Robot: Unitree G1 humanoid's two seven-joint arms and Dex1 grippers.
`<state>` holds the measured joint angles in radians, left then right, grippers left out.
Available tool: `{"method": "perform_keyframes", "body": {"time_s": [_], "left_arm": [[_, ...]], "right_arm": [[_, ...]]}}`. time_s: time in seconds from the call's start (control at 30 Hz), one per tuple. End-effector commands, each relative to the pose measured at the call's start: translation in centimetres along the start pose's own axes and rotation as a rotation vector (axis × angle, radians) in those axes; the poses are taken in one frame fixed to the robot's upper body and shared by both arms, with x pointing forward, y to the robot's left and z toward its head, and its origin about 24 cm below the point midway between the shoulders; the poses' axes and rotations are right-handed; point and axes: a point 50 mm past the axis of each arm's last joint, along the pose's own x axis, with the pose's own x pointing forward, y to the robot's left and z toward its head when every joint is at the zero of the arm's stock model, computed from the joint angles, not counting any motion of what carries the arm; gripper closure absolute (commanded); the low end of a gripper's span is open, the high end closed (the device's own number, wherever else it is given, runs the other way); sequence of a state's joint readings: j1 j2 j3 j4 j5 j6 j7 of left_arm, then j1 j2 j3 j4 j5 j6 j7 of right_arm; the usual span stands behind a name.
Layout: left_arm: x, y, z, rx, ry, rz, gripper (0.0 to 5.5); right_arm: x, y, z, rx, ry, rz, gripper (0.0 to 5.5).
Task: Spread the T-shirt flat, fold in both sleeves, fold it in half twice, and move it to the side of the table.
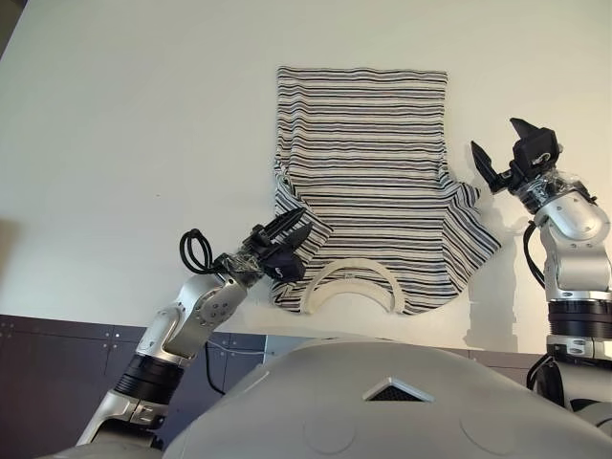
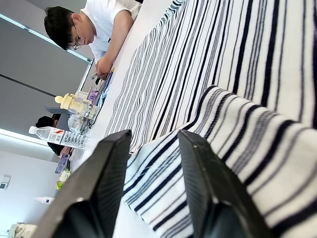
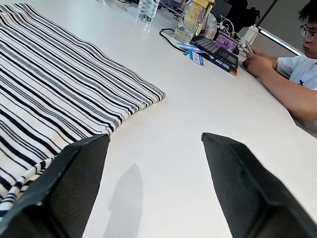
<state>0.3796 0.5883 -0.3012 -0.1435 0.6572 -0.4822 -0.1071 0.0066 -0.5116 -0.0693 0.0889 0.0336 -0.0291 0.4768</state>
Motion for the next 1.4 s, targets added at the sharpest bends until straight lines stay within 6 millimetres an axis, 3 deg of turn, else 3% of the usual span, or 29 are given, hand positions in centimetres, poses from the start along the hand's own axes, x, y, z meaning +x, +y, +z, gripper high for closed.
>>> {"method": "perform_keyframes", "body": {"time_s": [0.03, 0.13, 0.23, 0.3, 0.37, 0.43, 0.57, 0.67, 0.8, 0.93, 1.07, 1.33, 1.4], "left_arm": [[-1.2, 2.8, -0.1, 0.093, 0.042, 0.229, 3.40], [-2.0, 3.8, 1.0, 0.106, 0.034, 0.327, 3.40], [-2.6, 5.5, 1.8, 0.085, 0.049, 0.454, 3.40], [-4.3, 6.6, -0.3, -0.024, 0.258, 0.647, 3.40], [-7.4, 5.8, -2.7, -0.182, 0.547, 0.856, 3.40], [-9.2, 4.0, -3.2, -0.304, 0.739, 1.002, 3.40], [-9.1, 2.4, -3.1, -0.375, 0.846, 1.095, 3.40], [-9.7, 1.5, -3.3, -0.377, 0.902, 1.115, 3.40], [-10.6, 1.0, -3.6, -0.374, 0.953, 1.154, 3.40], [-9.3, 1.6, -4.0, -0.380, 0.902, 1.127, 3.40], [-9.2, 1.1, -4.4, -0.388, 0.911, 1.095, 3.40], [-8.8, 0.6, -4.4, -0.397, 0.907, 1.062, 3.40], [-8.8, 0.6, -4.4, -0.397, 0.906, 1.058, 3.37]], "right_arm": [[-0.9, -2.0, 2.7, -0.197, -0.069, 0.045, 2.06], [-1.4, -2.2, 3.2, -0.252, -0.079, 0.095, 2.06], [-2.1, -2.2, 2.3, -0.302, -0.054, 0.117, 2.06], [-3.6, -2.3, 0.6, -0.520, -0.004, 0.173, 2.06], [-5.7, -2.6, -0.6, -0.730, -0.005, 0.246, 2.06], [-8.0, -2.6, -1.6, -0.849, -0.043, 0.320, 2.06], [-12.3, -1.8, -2.2, -0.964, -0.195, 0.471, 2.06], [-14.3, -2.0, -3.4, -0.991, -0.166, 0.627, 2.06], [-13.9, -1.2, -4.0, -1.026, -0.153, 0.831, 2.06], [-11.4, 0.4, -4.3, -1.057, -0.162, 0.814, 2.06], [-10.4, 0.7, -4.5, -1.054, -0.133, 0.756, 2.06], [-11.2, 1.0, -5.2, -1.041, -0.063, 0.682, 2.06], [-11.4, 1.4, -5.4, -1.033, -0.055, 0.671, 2.46]]}}
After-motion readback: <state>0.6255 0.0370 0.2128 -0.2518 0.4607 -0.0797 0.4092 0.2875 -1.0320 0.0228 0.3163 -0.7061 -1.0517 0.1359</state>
